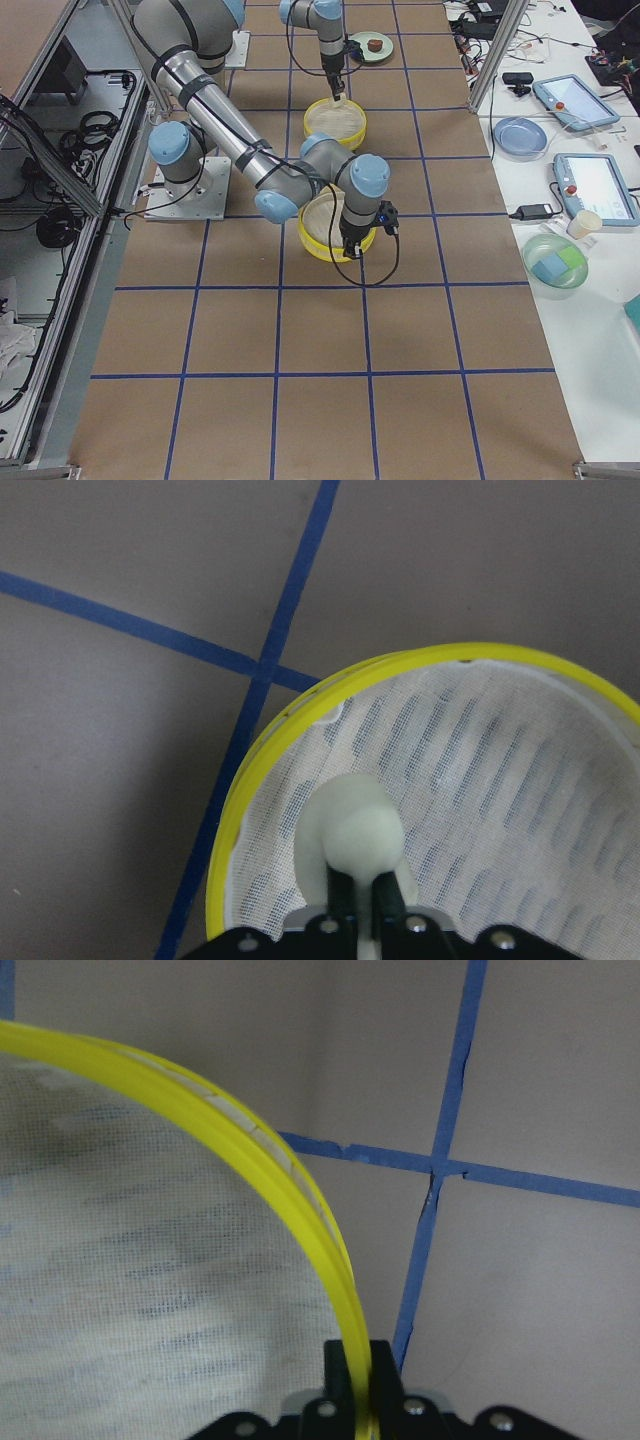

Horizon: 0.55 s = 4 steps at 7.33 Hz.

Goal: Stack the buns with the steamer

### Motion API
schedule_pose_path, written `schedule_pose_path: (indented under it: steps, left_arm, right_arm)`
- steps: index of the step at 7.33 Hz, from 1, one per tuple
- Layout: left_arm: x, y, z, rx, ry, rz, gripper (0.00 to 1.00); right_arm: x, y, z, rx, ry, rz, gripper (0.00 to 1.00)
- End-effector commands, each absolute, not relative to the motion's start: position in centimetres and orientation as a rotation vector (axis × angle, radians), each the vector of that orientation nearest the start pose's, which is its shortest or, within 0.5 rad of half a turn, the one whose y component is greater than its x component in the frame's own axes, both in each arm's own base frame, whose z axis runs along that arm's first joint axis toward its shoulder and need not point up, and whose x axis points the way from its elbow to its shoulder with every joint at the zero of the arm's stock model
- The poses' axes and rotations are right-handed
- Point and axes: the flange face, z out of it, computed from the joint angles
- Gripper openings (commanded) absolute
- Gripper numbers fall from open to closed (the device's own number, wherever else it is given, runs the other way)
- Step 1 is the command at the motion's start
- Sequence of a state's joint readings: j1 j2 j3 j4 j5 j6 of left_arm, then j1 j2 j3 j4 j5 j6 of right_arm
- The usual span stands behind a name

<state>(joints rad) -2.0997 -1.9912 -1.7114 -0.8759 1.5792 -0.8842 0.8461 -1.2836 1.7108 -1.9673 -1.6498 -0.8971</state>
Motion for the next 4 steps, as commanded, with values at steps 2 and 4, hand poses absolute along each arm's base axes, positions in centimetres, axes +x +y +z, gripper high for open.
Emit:
schedule_pose_path:
  steps: [2,4]
  left_arm:
    - [-43.4,-46.5,24.8,-0.613,3.164,-0.181,0.97]
    - [-43.4,-46.5,24.9,-0.596,3.166,-0.185,1.0]
  right_arm:
    - [-18.5,-52.0,35.5,-0.243,3.156,0.181,0.0]
    - [-11.7,-51.9,36.8,-0.134,3.136,0.251,0.0]
